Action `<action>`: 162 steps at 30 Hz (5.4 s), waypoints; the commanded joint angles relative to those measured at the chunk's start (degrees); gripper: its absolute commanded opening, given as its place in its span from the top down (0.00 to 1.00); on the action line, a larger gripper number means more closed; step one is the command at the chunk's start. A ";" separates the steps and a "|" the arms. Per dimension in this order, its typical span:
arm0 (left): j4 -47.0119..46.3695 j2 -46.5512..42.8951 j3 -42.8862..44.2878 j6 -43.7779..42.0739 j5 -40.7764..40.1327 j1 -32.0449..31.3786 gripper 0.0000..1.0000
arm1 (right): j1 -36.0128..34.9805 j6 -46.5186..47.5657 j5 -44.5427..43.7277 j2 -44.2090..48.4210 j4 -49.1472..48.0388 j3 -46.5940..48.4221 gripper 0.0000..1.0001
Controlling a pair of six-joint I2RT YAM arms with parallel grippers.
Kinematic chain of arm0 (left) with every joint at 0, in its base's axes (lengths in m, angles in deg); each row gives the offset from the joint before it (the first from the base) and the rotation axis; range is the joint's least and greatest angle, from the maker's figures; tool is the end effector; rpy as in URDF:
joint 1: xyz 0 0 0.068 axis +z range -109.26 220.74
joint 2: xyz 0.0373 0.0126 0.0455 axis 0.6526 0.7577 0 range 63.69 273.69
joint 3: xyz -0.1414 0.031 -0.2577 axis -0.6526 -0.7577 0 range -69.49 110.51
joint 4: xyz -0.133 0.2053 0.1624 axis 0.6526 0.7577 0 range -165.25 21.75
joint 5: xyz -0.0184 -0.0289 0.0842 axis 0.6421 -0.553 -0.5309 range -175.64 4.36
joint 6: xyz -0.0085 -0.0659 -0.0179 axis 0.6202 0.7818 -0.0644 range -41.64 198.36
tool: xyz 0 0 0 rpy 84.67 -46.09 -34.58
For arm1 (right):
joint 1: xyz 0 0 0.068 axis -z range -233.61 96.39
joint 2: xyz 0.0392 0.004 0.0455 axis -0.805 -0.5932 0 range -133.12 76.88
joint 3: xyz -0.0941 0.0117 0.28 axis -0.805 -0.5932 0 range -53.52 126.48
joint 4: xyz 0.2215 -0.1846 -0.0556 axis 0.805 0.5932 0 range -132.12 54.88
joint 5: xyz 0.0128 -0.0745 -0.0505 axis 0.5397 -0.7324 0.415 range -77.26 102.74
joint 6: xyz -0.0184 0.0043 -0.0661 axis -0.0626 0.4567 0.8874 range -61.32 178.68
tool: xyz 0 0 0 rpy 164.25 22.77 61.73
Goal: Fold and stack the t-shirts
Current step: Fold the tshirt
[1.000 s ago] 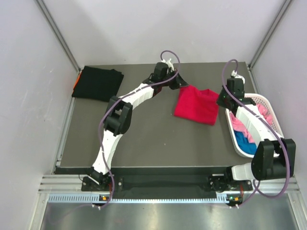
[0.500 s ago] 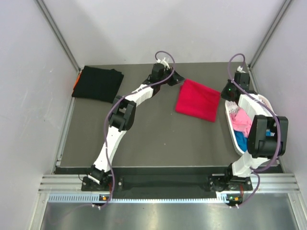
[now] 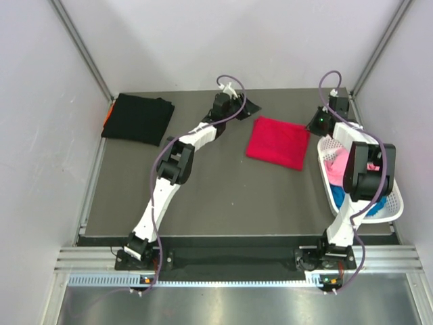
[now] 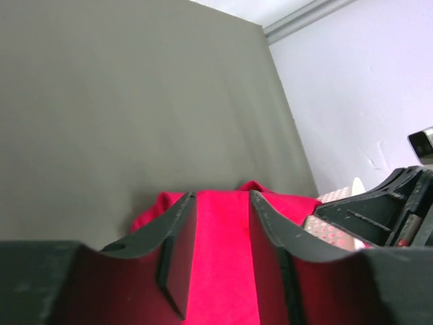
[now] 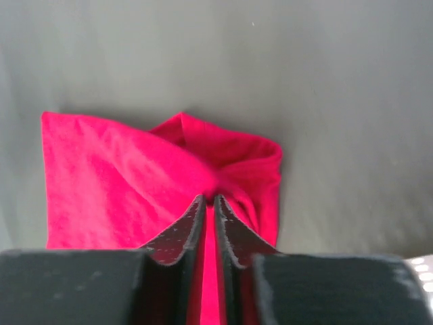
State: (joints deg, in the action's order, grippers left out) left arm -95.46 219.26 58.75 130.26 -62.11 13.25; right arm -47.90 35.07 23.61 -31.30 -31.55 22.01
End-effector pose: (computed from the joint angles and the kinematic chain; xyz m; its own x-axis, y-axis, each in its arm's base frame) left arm 0.5941 -0.3342 0.1422 -0.6774 -0.4609 -0.5733 0.3915 0.4340 -0.8114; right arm 0.4695 -0.0364 0.1986 -0.6400 0.4594 -0.6159 0.2373 0.8806 0.4103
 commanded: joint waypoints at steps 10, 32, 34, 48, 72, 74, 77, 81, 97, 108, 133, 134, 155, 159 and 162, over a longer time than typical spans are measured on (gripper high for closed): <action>16.99 -14.05 -12.55 -18.63 6.79 4.37 0.57 | 0.35 -0.29 0.02 11.03 3.67 1.12 0.58; -3.52 -28.39 -49.41 -18.07 22.08 0.77 0.57 | -1.85 -0.03 7.94 43.40 10.44 -23.58 0.51; -4.40 -27.86 -49.32 -16.93 22.26 0.77 0.57 | -1.85 -0.11 7.93 44.28 10.53 -23.67 0.51; -3.00 -23.82 -44.84 -16.57 21.82 0.15 0.51 | -1.85 -0.29 7.85 44.90 10.97 -23.23 0.51; 9.21 -37.26 -61.26 -20.52 13.65 -1.34 1.00 | -9.67 1.03 3.46 47.62 14.92 -29.73 0.52; 14.57 -38.93 -62.15 -20.79 14.61 -1.43 1.00 | -10.28 1.29 2.49 48.85 15.44 -30.35 0.52; 12.83 -42.79 -69.16 -18.16 15.05 -2.13 1.00 | -11.08 1.73 1.34 48.86 15.19 -32.19 0.50; 14.13 -48.15 -77.69 -15.69 10.24 -3.54 1.00 | -11.78 3.40 3.54 44.82 13.78 -32.37 0.46; 29.29 -53.62 -65.93 -21.14 2.04 3.22 0.59 | -13.27 8.93 7.76 14.78 8.15 -14.63 0.34; 16.86 -43.87 -61.99 -18.76 14.09 7.18 0.55 | -13.19 9.29 7.59 2.72 3.85 -8.03 0.37; 23.19 -33.49 -50.73 -21.84 9.69 7.18 0.52 | -10.20 4.46 9.87 -5.37 -5.47 -7.06 0.60; 23.72 -32.96 -49.77 -22.01 9.61 7.27 0.52 | -9.76 4.54 10.39 -5.72 -5.73 -7.06 0.60; 23.02 -32.88 -52.84 -17.19 7.76 4.11 0.50 | -9.58 1.03 12.07 2.26 -2.84 -5.57 0.44; 25.56 -32.61 -52.05 -17.01 6.53 3.41 0.51 | -9.58 0.59 11.71 6.12 -1.61 -5.74 0.42; 28.63 -33.05 -51.52 -17.53 4.25 2.88 0.52 | -9.67 0.24 11.28 9.29 -0.47 -5.92 0.42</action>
State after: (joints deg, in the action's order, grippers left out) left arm -73.91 185.12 8.00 113.60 -53.70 17.30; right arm -57.58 35.85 35.70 -28.15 -32.47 15.85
